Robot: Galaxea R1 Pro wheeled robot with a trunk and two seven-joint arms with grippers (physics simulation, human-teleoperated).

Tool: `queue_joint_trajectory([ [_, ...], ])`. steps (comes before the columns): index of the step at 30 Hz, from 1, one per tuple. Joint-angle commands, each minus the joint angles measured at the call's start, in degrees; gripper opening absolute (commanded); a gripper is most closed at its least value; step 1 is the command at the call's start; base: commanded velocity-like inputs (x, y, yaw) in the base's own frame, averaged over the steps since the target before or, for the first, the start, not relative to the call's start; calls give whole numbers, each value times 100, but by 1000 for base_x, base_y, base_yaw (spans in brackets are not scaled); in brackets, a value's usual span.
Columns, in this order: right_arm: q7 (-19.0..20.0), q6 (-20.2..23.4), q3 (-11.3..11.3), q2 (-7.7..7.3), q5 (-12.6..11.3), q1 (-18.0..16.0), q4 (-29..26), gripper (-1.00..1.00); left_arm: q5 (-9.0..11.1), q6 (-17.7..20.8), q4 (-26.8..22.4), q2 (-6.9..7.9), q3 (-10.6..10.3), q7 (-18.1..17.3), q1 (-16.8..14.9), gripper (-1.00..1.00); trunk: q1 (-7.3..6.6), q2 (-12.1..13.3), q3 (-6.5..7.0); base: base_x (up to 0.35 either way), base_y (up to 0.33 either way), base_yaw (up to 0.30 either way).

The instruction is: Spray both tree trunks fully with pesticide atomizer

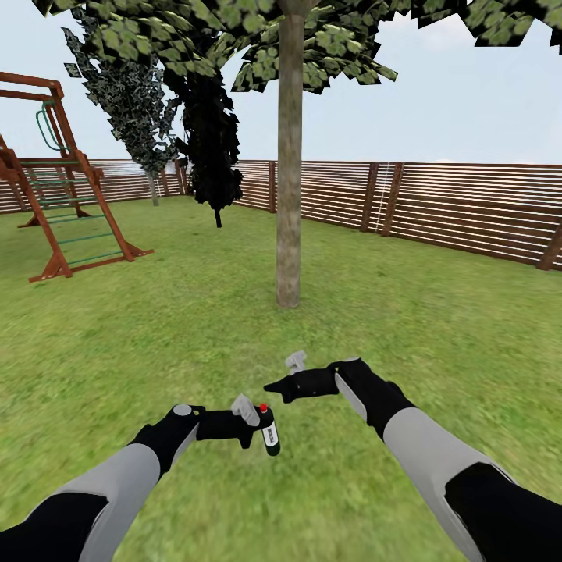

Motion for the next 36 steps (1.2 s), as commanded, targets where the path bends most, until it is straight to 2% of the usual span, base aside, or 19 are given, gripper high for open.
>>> queue_joint_trajectory([
  [1,0,0,0,0,0,1,8,-100,3,-1,-1,0,5,1,-1,-100,0,0,0,0,0,0],
  [6,0,0,0,0,0,3,28,-100,3,-1,-1,0,4,1,-1,-100,0,0,0,0,0,0],
  [10,0,-7,230,0,1,3,80,-100,3,-1,-1,0,6,1,-1,-100,0,0,0,0,0,0],
  [13,0,-9,273,0,0,3,104,-100,3,-1,-1,0,5,1,0,-100,0,0,0,0,0,0],
  [36,0,-22,281,0,5,12,155,-100,3,0,-1,0,7,1,3,-100,0,0,0,0,0,0],
])
